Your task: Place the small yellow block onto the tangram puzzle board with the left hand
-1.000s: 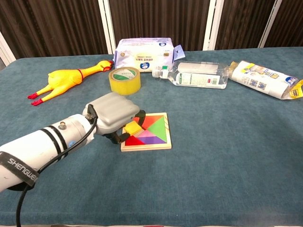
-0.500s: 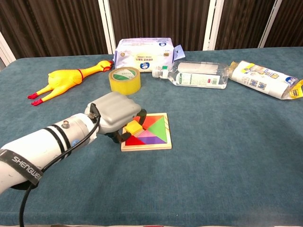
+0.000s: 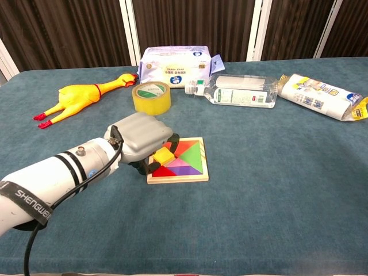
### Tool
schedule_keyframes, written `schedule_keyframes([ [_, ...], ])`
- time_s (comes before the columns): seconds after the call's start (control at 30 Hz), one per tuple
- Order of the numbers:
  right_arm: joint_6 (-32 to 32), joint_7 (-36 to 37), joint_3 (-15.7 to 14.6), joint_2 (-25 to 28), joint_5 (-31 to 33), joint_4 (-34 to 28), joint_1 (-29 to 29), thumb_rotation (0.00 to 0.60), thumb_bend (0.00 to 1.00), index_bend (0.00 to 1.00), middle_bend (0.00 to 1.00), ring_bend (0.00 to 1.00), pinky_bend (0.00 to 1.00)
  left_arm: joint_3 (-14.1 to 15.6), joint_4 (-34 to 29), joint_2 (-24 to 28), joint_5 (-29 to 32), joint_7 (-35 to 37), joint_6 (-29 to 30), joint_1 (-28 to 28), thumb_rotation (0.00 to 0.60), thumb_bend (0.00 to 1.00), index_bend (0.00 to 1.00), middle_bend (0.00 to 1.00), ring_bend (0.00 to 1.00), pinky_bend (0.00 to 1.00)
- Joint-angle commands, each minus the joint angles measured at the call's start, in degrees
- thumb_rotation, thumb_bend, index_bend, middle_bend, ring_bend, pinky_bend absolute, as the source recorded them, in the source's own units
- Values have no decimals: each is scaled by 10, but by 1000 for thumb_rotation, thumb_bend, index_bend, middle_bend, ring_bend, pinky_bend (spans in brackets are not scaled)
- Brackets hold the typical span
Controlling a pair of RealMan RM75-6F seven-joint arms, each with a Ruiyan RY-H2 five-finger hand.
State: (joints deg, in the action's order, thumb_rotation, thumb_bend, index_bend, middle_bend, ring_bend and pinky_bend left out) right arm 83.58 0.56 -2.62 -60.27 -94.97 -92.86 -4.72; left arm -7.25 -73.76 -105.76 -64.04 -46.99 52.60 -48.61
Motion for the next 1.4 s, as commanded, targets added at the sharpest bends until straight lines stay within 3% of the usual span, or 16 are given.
schedule_keyframes([
  [0.03,0,-1,0,0,0,0,0,600,178,0,0,0,0,1,-2,1,2,0,0,-1,600,388,359,1000,1000,1000],
  [0.27,1,-1,0,0,-1,-1,1,600,178,0,0,0,0,5,-5,1,4,-4,4,-5,600,390,323,1000,1000,1000],
  [0.7,4,1,0,1,-2,0,2,600,178,0,0,0,0,8,-11,1,2,-6,11,-12,600,395,167,1000,1000,1000],
  [1.2,4,-2,0,1,-3,-1,3,600,178,0,0,0,0,12,-23,13,6,-21,23,-14,600,395,172,1000,1000,1000],
  [1.4,5,0,0,1,-3,0,3,600,178,0,0,0,0,15,-62,28,5,-42,43,-11,600,391,173,1000,1000,1000],
])
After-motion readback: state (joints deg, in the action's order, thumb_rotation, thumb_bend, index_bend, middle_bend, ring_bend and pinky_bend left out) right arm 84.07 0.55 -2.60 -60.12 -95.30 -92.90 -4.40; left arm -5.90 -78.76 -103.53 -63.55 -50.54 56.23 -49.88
